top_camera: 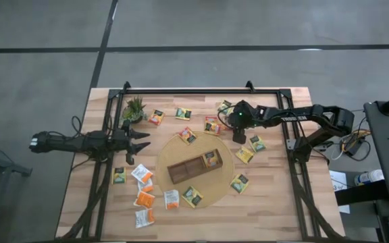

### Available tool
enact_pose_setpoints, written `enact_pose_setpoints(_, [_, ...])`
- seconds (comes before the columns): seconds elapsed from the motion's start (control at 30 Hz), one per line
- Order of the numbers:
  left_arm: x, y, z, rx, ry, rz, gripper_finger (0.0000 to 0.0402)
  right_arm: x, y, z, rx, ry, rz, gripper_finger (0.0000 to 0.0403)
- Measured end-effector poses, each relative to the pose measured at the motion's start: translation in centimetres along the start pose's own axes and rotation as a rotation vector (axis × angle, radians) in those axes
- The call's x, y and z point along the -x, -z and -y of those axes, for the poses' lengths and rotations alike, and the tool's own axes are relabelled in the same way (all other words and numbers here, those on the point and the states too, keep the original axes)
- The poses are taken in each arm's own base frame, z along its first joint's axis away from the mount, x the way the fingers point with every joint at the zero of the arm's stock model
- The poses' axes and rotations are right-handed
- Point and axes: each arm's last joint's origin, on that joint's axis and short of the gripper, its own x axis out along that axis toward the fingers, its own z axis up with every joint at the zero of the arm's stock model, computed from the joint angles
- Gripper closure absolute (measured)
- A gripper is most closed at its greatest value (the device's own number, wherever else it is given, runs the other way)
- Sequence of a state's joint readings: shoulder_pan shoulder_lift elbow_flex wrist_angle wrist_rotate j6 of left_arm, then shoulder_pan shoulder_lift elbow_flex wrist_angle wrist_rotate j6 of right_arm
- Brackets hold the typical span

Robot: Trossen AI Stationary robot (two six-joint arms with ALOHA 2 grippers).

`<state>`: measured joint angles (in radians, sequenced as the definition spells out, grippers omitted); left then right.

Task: Pick & Place Tea
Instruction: Put the orange tea bag into the right section of the wooden organizer

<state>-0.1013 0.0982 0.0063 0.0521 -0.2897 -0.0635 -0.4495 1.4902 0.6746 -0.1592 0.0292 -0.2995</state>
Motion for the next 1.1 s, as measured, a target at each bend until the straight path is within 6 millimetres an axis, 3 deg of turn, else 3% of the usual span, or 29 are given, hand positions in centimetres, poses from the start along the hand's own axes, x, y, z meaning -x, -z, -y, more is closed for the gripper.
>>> enact_pose_setpoints(1.1, [0.00,0.00,0.00,0.000,0.000,0.000,0.0236,-0.28,0.35,0.14,-0.034,0.014,0.037,0.0227])
